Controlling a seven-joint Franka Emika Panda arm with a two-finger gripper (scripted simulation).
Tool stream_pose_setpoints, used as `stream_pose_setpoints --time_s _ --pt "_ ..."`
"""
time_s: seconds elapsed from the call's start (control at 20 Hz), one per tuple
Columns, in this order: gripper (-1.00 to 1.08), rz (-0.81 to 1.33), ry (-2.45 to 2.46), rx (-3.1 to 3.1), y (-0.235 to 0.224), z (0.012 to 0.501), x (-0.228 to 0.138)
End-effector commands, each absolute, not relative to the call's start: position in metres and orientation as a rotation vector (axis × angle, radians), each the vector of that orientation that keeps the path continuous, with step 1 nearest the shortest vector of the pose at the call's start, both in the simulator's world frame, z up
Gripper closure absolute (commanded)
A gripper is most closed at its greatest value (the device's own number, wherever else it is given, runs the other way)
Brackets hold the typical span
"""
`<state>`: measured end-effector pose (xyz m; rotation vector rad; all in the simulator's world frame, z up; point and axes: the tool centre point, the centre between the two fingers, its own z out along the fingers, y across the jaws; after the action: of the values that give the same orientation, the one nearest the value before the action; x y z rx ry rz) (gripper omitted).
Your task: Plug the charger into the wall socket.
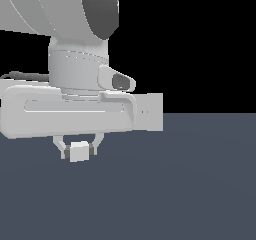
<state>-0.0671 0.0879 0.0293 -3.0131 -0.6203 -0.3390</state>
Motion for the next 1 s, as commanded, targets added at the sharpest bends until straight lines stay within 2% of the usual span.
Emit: stream_pose_setpoints --time_s 0.0,0.5,0.95 --pt "1.08 -0.345 -0.512 -3.040 0.071 0.041 -0.056" --pt "1.08 -0.354 -0.012 -3.118 -0.015 0.088 -0.025" --pt "1.08 -0.353 0.125 -3.128 -0.040 0.100 -0.023"
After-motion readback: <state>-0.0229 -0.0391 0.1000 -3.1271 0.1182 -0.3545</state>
